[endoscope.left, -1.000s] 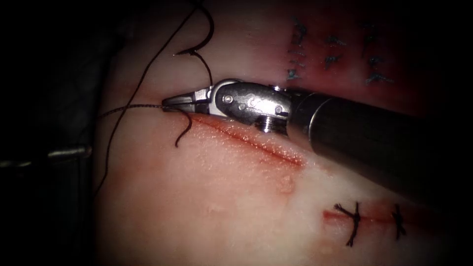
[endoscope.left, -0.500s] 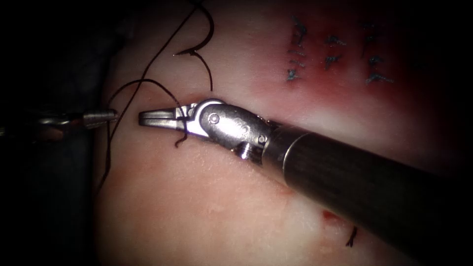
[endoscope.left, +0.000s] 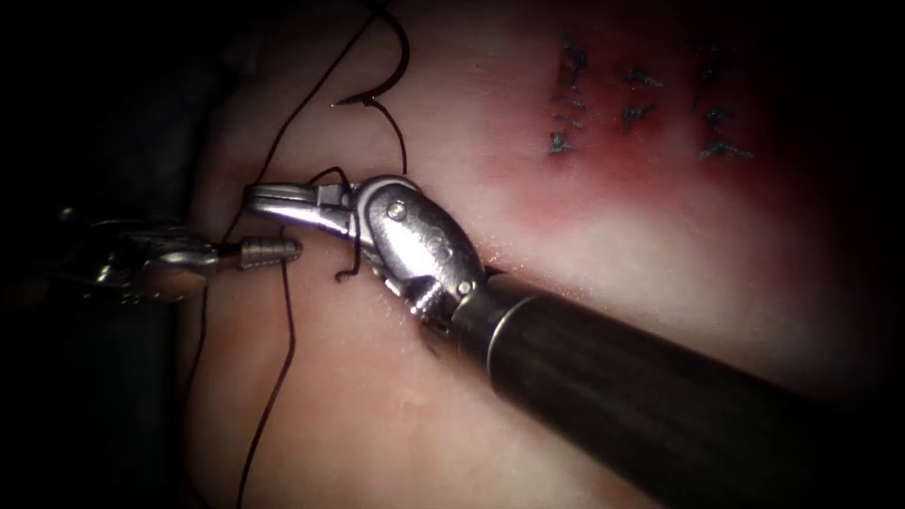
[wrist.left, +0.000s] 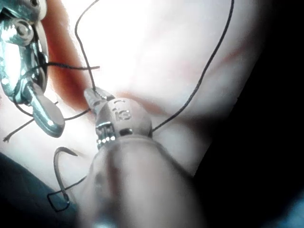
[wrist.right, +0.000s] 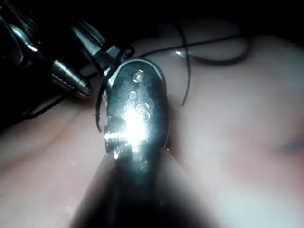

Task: Wound Closure
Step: Loop the suture twice around the right gripper.

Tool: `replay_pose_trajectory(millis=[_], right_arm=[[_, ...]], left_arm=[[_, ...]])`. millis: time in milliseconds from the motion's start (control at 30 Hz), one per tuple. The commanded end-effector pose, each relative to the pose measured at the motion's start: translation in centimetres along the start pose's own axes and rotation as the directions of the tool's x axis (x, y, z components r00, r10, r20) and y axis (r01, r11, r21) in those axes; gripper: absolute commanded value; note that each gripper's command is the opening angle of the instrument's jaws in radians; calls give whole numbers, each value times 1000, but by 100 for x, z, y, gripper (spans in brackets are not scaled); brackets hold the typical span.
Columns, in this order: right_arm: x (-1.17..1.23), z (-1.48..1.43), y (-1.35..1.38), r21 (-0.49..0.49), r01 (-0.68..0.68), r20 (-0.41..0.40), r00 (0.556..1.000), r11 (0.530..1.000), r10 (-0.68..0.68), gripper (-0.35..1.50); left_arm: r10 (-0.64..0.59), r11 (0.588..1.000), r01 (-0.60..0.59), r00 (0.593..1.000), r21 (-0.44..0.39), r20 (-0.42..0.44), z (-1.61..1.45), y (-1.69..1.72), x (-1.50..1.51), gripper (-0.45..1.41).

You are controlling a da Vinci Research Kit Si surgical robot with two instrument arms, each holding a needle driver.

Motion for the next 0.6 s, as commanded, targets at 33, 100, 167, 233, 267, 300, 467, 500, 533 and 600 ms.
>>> replay_pose_trajectory(millis=[33,100,167,233,267,300,467,500,533,600], right_arm=[[-4,8,7,-23,4,17,1000,1000,-4,-3],[-4,10,14,-72,1,45,999,997,2,64],[-5,9,22,-108,50,116,993,993,-37,110],[-7,6,25,-103,81,168,984,991,-63,115],[-7,6,25,-103,81,168,984,991,-63,115],[-9,3,26,-92,99,214,974,991,-77,115],[-21,-3,14,44,139,361,921,989,-145,90],[-23,-4,11,74,132,362,920,988,-150,78],[-24,-5,8,95,128,366,918,987,-154,71],[-27,-5,2,143,115,373,914,983,-161,49]], left_arm=[[6,1000,-6,1000,-2,2,8,-1,-3,-35],[11,1000,-11,1000,-6,0,9,2,4,-35],[9,1000,-9,1000,-7,-4,4,0,10,-35],[17,1000,-17,1000,-8,-8,0,-3,14,-35],[17,1000,-17,1000,-8,-8,0,-3,14,-35],[34,999,-34,999,-10,-12,-4,-9,17,-35],[82,997,-82,996,13,-27,-15,-34,21,-35],[85,996,-84,996,18,-40,-16,-38,19,-35],[88,996,-87,995,19,-45,-18,-41,17,-35],[96,995,-95,994,21,-54,-20,-45,14,-35]])
